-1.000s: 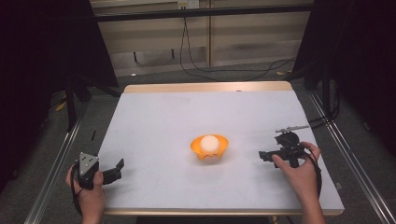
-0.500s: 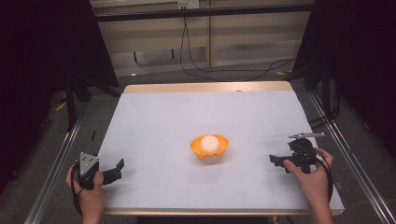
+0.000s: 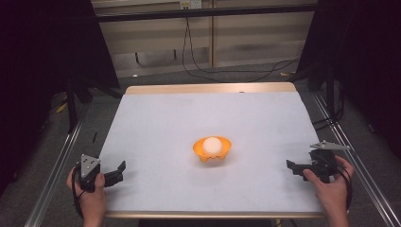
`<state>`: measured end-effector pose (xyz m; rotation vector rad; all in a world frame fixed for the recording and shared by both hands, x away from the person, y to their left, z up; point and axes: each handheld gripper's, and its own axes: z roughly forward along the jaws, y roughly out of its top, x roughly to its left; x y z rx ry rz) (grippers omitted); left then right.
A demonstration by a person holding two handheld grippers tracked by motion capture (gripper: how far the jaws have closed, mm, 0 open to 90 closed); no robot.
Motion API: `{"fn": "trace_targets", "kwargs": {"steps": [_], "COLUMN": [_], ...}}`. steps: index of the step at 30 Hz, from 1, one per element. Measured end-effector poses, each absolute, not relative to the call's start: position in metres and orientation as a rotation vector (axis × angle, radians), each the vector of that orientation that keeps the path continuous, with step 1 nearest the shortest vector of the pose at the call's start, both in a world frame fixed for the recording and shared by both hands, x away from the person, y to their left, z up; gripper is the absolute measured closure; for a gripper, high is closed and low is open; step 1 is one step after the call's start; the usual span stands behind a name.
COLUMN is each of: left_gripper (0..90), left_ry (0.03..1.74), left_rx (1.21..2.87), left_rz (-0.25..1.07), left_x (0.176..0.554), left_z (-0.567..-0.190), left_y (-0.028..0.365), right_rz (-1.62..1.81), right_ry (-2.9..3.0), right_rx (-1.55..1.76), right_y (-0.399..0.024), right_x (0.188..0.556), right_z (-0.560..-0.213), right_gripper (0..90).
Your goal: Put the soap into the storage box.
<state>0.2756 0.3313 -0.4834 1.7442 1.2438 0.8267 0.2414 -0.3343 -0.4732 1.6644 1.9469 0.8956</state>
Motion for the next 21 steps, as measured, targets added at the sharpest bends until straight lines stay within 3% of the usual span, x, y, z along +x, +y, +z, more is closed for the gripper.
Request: {"fn": "trace_targets", "kwargs": {"steps": [12, 21], "left_gripper": [0.2, 0.1], "left_ry": [1.249, 1.255], "left_rx": [1.74, 1.721], "left_rz": [0.818, 0.813], "left_x": [0.276, 0.276], "left_z": [-0.483, -0.484], "left_y": [0.332, 0.333], "right_rz": [1.041, 1.012], "right_ry": [1.84, 1.86], "right_rx": [1.645, 1.6], "right_y": [-0.361, -0.355], "right_x": [0.221, 0.22], "right_z": [-0.473, -0.475], "right_gripper": [0.3, 0.7]}}
